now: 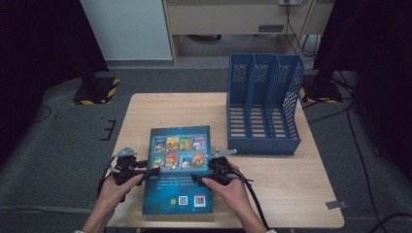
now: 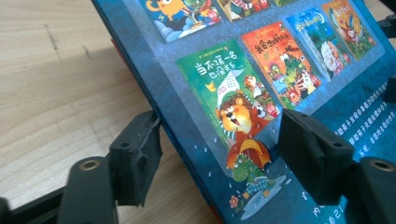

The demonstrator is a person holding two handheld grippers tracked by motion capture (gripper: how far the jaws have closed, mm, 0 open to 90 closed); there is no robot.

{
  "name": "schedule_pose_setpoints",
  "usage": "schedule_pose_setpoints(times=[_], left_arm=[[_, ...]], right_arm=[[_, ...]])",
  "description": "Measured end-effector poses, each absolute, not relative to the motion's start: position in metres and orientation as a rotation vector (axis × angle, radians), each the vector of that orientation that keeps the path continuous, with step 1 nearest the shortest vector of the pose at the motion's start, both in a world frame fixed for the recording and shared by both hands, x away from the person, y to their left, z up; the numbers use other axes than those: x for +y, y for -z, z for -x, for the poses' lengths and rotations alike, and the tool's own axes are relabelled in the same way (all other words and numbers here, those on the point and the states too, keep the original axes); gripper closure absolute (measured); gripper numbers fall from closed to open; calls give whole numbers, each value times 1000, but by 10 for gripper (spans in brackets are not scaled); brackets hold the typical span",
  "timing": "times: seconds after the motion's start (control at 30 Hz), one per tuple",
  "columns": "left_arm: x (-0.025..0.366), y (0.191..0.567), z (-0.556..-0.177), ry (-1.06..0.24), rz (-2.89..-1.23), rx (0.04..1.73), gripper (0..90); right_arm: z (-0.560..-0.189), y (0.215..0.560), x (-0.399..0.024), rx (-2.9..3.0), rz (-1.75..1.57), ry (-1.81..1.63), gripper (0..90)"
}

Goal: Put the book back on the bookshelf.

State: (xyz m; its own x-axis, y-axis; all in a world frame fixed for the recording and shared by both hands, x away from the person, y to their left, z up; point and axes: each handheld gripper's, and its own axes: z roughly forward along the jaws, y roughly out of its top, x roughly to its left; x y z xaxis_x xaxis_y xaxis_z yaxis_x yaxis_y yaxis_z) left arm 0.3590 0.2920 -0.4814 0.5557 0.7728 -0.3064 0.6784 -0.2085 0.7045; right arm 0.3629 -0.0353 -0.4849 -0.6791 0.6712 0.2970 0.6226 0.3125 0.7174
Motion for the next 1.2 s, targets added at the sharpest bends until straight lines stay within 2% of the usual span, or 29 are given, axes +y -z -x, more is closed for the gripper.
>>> schedule_pose_setpoints(times=[0.57, 1.2], left_arm=[[297, 453, -371, -227, -1866, 1159, 449], [301, 406, -385, -417, -1842, 1092, 571]], right_arm=[[-386, 457, -34, 2454, -1232, -1297, 304], [-409, 414, -30, 2340, -1092, -1286, 441]])
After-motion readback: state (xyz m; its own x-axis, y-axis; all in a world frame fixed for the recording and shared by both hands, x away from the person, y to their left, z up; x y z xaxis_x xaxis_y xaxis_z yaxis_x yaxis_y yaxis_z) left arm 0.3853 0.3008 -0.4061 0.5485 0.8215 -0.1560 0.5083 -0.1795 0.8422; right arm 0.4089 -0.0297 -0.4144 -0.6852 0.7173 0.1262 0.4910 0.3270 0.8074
